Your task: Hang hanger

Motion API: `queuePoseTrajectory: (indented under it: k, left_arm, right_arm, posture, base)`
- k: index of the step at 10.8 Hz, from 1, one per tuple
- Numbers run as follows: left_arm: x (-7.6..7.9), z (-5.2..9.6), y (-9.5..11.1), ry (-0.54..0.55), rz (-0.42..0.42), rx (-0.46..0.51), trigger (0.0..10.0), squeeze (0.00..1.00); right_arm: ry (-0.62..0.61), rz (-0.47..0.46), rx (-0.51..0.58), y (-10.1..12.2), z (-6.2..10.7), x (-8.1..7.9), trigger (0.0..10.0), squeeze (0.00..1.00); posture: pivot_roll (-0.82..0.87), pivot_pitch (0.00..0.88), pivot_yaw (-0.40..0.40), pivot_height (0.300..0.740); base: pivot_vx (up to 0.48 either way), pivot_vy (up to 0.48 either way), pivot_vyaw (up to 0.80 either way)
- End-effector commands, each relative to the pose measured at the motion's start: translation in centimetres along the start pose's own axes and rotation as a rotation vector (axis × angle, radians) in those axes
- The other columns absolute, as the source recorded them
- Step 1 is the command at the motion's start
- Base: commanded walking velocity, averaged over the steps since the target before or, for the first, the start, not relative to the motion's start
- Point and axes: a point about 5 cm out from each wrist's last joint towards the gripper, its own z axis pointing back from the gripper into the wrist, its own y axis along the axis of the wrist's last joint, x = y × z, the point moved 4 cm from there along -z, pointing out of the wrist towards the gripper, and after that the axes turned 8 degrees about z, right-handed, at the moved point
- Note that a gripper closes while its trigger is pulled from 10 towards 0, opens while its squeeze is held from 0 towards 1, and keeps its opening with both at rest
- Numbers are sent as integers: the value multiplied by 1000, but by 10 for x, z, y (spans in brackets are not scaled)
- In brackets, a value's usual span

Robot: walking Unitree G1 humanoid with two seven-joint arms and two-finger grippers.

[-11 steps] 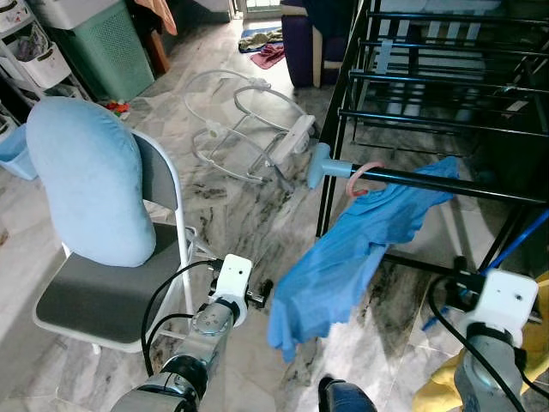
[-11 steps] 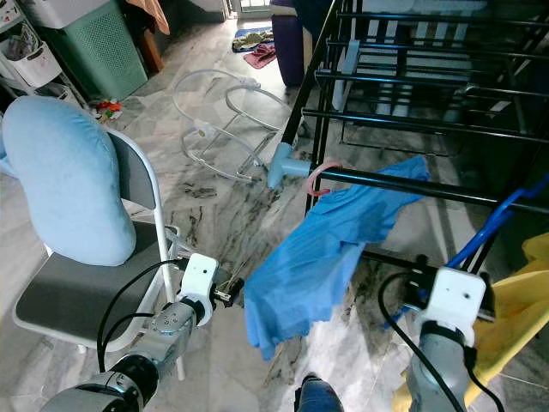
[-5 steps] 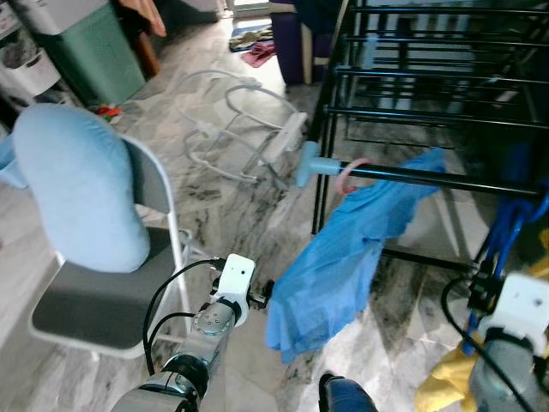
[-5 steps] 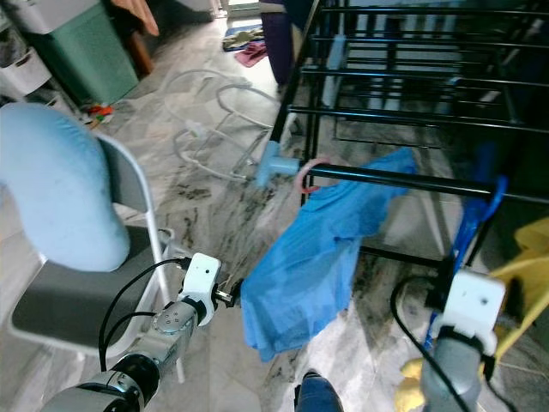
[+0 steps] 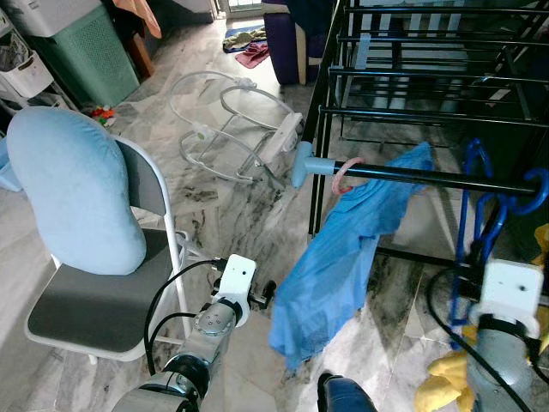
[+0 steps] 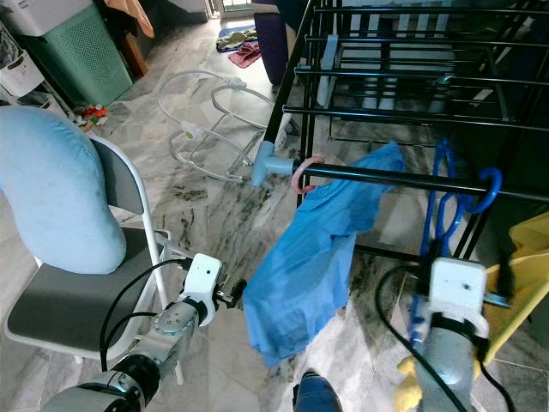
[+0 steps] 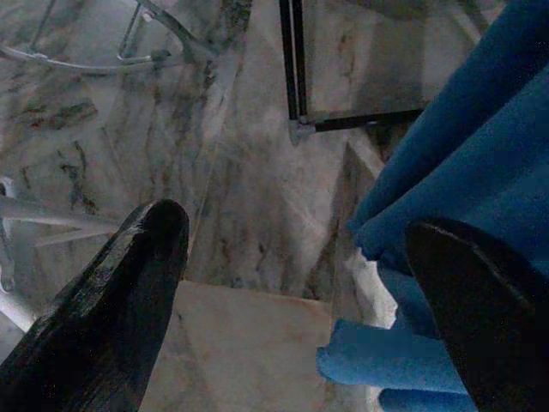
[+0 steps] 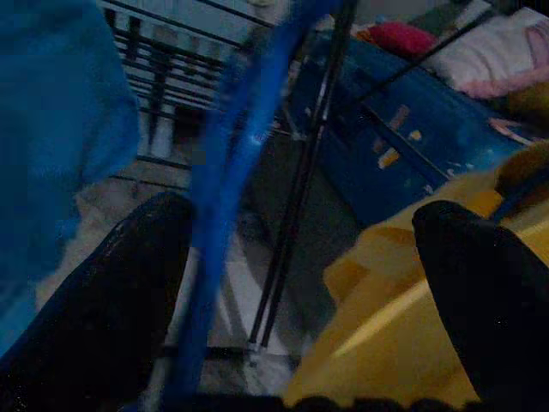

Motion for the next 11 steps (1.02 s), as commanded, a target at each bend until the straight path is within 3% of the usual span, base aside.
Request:
queuePoseTrajectory:
  k: [1,4,7,11]
  left_arm:
    - [-5,2,-7,16,-2,-26,10000,0]
    - [-6,5,-16,23,0,-52,10000,0]
    - [-8,7,-23,29,-1,-77,10000,0]
    - [-8,9,-30,41,-5,-108,10000,0]
  right_arm:
    - [5,-22,32,9,1,-2,10000,0]
    - [25,-56,-47,-8,8,-7,10000,0]
    - [31,-47,18,5,7,-7,10000,0]
    - [47,-51,19,5,9,-10,10000,0]
  posture:
    - [-325,141,128,740]
    - [-327,144,129,740]
    - [-336,143,134,740]
    - [-337,147,135,740]
  base:
    - [0,0,0]
    - [0,0,0]
    - [0,0,0]
    - [-313,0,0]
